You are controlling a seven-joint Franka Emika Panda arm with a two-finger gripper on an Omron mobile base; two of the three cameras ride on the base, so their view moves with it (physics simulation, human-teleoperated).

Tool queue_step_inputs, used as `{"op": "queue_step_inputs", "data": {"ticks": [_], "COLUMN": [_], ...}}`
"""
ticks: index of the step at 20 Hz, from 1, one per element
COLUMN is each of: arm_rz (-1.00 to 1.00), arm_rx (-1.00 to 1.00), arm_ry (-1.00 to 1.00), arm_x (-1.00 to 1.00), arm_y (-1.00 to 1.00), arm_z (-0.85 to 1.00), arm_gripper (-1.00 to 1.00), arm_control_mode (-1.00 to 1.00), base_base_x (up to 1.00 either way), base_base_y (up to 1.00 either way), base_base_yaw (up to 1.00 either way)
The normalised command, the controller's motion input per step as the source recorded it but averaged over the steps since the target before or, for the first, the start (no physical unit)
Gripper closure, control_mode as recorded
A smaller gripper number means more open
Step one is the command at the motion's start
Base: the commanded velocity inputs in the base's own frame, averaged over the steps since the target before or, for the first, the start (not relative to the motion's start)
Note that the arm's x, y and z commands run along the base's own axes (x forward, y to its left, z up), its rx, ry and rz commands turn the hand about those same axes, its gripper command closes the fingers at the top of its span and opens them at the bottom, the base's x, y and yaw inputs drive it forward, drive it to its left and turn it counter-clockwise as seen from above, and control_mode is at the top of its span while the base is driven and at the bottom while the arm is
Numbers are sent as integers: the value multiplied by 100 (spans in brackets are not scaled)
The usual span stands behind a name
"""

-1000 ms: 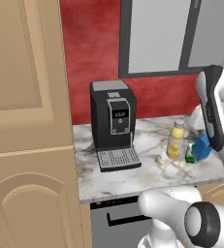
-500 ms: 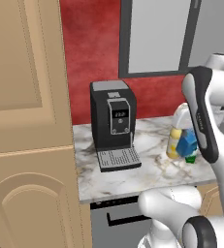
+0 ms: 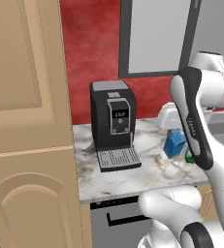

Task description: Move the drinks to the dining counter.

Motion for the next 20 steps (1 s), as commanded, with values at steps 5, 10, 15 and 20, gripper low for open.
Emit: {"op": "queue_step_inputs", "data": {"ticks": [5, 10, 15, 20], "arm_rz": [0, -1, -2, -1], "arm_rx": [0, 0, 0, 0], "arm_ry": [0, 0, 0, 0], "arm_x": [-1, 0, 0, 0], "arm_y": [37, 30, 18, 1], "arm_z": [0, 0, 0, 0], "arm_gripper": [100, 100, 100, 100], "arm_control_mode": [-100, -100, -100, -100], "base_base_x": [0, 0, 0, 0], "base_base_y": [0, 0, 0, 0], "base_base_yaw": [0, 0, 0, 0]}}
